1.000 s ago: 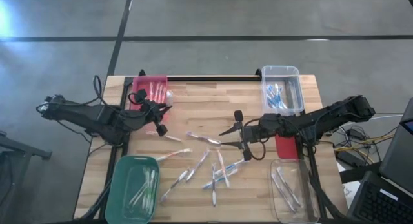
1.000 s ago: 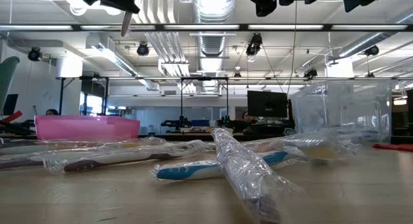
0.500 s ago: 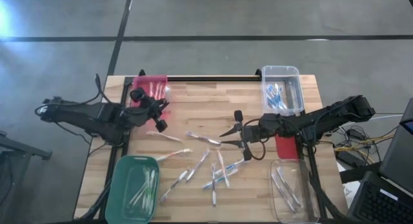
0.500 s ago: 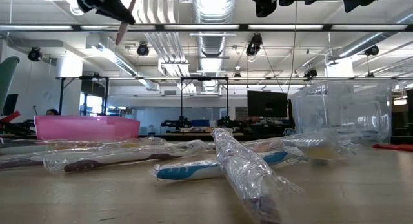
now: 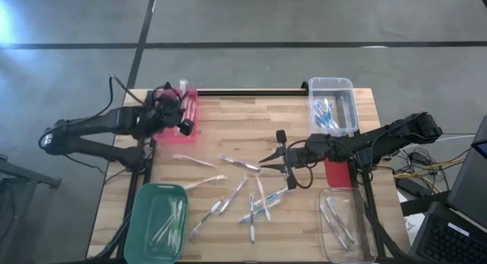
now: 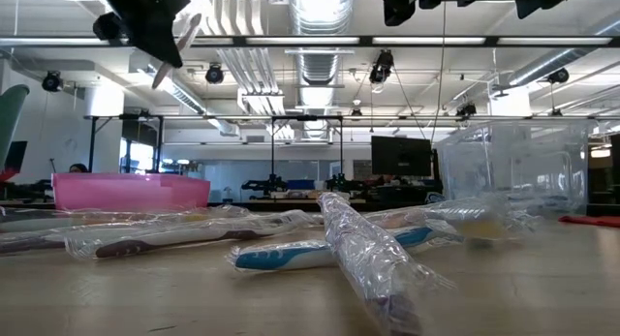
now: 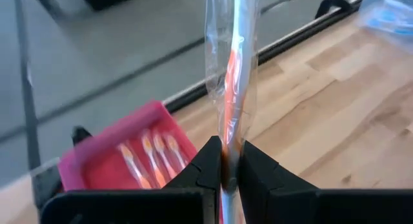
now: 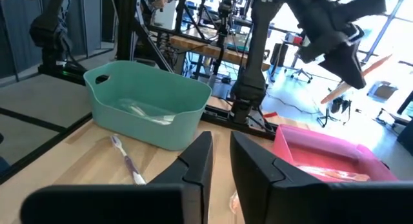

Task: Pick & Place Toothbrushes
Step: Put the orange toothbrush into the pink bin

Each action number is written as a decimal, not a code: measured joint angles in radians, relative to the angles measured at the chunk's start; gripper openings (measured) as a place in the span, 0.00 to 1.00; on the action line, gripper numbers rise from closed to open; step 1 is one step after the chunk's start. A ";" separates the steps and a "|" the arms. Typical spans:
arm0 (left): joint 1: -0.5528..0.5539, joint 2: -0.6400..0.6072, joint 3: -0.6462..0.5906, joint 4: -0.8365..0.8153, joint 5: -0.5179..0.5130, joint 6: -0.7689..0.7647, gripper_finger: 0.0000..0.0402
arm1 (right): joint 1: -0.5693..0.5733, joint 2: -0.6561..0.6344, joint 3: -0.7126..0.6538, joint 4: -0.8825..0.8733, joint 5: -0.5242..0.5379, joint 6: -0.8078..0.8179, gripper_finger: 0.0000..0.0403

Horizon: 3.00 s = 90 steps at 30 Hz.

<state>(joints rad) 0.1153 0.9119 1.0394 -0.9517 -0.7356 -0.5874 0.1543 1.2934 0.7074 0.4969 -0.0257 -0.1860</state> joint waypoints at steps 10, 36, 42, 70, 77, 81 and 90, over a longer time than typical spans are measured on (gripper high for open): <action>0.324 0.045 0.005 -0.001 0.337 0.030 0.08 | 0.000 0.000 0.000 0.000 0.000 0.002 0.16; 0.709 0.429 0.202 -0.235 0.691 0.108 0.08 | 0.000 0.000 0.000 -0.024 0.000 0.003 0.35; 0.773 0.527 0.203 -0.238 0.732 0.117 0.08 | 0.000 0.000 0.000 -0.026 0.000 0.012 0.38; 0.800 0.669 0.199 -0.245 0.800 0.080 0.11 | 0.000 0.000 0.000 -0.030 0.000 0.028 0.29; 0.800 0.669 0.199 -0.246 0.798 0.094 0.11 | 0.000 0.000 0.000 -0.030 0.000 0.037 0.23; 0.800 0.669 0.199 -0.246 0.798 0.095 0.11 | 0.000 0.000 0.000 -0.030 0.000 0.037 0.20; 0.800 0.669 0.199 -0.246 0.798 0.105 0.14 | 0.000 0.000 0.000 -0.030 0.000 0.037 0.14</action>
<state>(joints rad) 0.9154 1.5810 1.2388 -1.1980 0.0623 -0.4828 0.1543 1.2936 0.7074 0.4671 -0.0257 -0.1490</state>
